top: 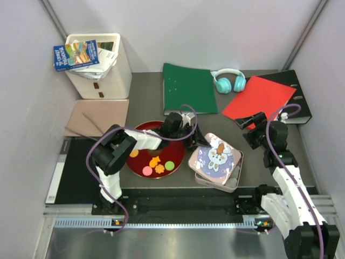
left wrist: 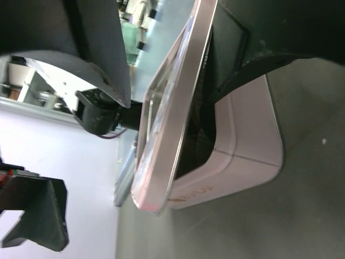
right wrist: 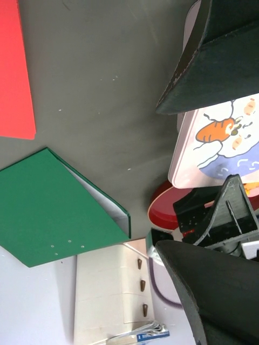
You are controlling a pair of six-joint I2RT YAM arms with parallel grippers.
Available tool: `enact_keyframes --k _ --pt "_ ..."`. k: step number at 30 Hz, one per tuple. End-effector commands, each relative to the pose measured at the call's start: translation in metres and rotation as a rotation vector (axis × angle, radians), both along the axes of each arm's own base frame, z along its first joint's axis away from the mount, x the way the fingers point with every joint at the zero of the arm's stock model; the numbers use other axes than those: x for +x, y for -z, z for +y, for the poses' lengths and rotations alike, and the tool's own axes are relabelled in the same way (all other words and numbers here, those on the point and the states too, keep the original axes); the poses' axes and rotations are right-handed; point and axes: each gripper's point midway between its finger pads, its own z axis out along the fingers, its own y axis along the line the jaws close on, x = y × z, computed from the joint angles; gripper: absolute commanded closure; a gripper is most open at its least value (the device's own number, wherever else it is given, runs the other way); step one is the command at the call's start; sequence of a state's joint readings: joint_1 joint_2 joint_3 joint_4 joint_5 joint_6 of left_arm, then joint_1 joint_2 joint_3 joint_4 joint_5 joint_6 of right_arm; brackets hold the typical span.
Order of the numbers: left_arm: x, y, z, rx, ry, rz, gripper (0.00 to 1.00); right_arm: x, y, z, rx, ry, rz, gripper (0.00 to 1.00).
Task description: Pack the cookies
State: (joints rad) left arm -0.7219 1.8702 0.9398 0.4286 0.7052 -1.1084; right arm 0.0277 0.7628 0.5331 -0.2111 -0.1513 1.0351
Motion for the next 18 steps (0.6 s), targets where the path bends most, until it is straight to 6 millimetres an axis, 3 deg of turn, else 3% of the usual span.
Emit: enact_keyframes --k 1,6,14,18 --pt "0.002 0.024 0.021 0.228 0.027 -0.055 0.36 0.010 -0.028 -0.007 -0.029 0.020 -0.078 0.01" --pt "0.012 0.027 0.034 0.365 0.027 -0.114 0.18 0.010 -0.028 -0.008 -0.032 0.022 -0.079 0.01" --pt "0.017 0.033 0.062 0.547 0.016 -0.153 0.14 0.011 -0.031 -0.011 -0.064 0.024 -0.085 0.01" --pt "0.017 0.028 0.073 0.587 0.014 -0.201 0.14 0.008 -0.028 -0.022 -0.147 0.044 -0.054 0.01"
